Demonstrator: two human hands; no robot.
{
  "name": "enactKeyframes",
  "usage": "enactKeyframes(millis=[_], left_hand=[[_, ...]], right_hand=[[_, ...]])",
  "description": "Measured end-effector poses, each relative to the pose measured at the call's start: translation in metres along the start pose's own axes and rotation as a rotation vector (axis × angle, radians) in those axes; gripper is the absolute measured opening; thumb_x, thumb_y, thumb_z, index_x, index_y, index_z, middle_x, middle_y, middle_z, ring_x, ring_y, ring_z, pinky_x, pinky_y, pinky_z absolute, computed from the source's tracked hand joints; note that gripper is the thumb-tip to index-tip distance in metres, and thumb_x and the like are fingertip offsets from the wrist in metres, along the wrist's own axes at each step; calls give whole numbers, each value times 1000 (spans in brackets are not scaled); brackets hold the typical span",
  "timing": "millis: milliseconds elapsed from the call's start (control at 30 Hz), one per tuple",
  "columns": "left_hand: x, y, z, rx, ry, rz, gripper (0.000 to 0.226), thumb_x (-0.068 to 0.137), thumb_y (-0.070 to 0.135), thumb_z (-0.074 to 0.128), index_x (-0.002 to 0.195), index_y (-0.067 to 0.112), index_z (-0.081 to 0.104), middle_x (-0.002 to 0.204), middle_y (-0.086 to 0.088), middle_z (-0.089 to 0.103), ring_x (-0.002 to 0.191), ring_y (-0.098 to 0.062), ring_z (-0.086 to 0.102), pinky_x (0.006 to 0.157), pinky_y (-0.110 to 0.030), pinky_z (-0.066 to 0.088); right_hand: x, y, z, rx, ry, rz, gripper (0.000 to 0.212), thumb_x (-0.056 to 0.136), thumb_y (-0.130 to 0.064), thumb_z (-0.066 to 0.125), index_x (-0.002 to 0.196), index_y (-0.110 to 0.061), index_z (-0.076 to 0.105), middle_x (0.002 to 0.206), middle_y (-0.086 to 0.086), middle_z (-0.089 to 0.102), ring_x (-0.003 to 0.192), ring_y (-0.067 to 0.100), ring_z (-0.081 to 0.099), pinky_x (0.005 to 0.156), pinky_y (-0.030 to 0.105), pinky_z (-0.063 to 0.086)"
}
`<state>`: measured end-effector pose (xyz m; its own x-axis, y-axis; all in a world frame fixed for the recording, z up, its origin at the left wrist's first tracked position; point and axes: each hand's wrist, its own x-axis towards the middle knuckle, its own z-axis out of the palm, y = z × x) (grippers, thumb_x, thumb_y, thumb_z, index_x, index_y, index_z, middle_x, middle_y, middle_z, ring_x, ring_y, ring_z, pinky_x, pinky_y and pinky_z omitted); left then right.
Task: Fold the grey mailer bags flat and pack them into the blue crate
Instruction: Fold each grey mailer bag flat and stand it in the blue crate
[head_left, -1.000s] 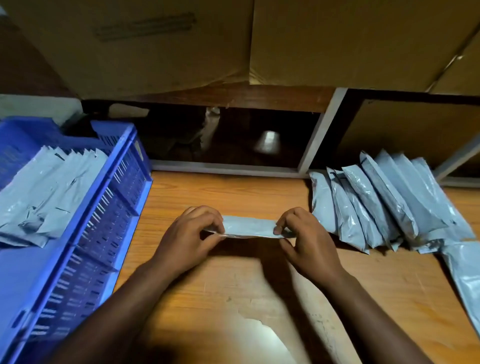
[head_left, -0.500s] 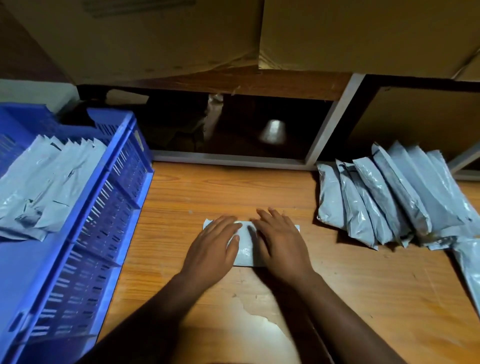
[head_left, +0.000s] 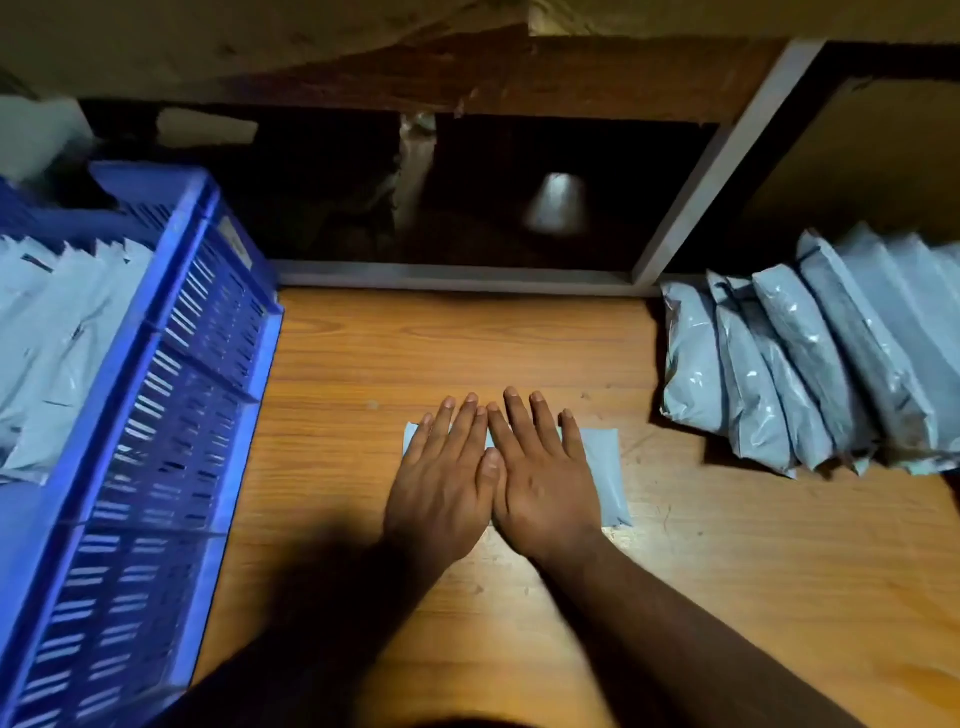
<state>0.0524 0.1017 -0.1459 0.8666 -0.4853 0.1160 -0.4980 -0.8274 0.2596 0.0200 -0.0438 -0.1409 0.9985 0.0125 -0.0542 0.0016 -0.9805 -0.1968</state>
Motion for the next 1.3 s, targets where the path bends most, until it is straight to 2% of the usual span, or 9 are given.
enactKeyframes(millis=[167,300,367,467,600,800,967,1100,1300], left_hand=[[-3,0,0,24,-28,-9,57,111,37,20,154,7,42,163,-10,36,154,-26,27,124,-47,24],[0,3,-10,4,-118,-68,82,102,58,-9,161,15,29,169,-3,23,157,-18,15,128,-36,3],[4,5,-18,-17,-161,-100,86,98,65,-7,163,17,22,170,0,17,157,-14,10,126,-31,-3],[11,12,-25,-35,-156,-48,83,98,63,0,162,16,24,170,-1,19,157,-13,12,128,-32,1],[13,16,-12,25,-226,10,80,99,57,-6,163,16,19,171,-1,14,158,-14,7,129,-36,3],[10,18,3,134,-179,26,66,109,39,3,159,4,29,167,-13,24,156,-27,19,127,-45,18],[13,17,5,102,-205,-1,67,107,42,7,160,6,29,169,-10,20,157,-24,17,128,-42,14],[2,2,-9,51,-192,-66,81,101,62,-5,163,15,19,171,0,11,158,-15,7,129,-40,8],[-10,-5,-13,48,-211,-124,78,98,54,-18,164,19,3,171,4,-4,157,-11,-10,128,-37,-3]], right_hand=[[0,-1,2,7,-46,8,59,109,-42,16,165,-23,20,173,3,9,160,28,3,127,53,5],[1,3,-13,98,-121,-34,66,105,-44,7,165,-21,16,173,3,5,160,27,1,128,51,1],[0,12,-26,177,-109,-64,64,105,-44,17,163,-19,26,172,5,15,159,27,9,128,52,7],[-6,30,-32,117,-22,-63,60,107,-47,21,158,-20,38,168,5,28,157,28,18,127,52,12],[-16,37,-13,53,-40,-16,59,110,-48,18,162,-21,31,170,5,24,157,29,19,128,50,12],[-18,33,-5,25,25,24,56,110,-43,23,162,-23,30,170,4,22,158,29,14,128,50,11],[-15,35,-4,26,-7,13,57,110,-44,22,162,-23,29,171,4,19,159,29,11,128,50,11],[-26,51,-8,58,2,13,61,110,-52,19,165,-24,19,172,-4,8,160,19,1,129,38,-3],[-35,58,-9,63,-30,47,67,107,-56,8,166,-23,10,172,-5,-3,159,16,-8,129,43,-1]])
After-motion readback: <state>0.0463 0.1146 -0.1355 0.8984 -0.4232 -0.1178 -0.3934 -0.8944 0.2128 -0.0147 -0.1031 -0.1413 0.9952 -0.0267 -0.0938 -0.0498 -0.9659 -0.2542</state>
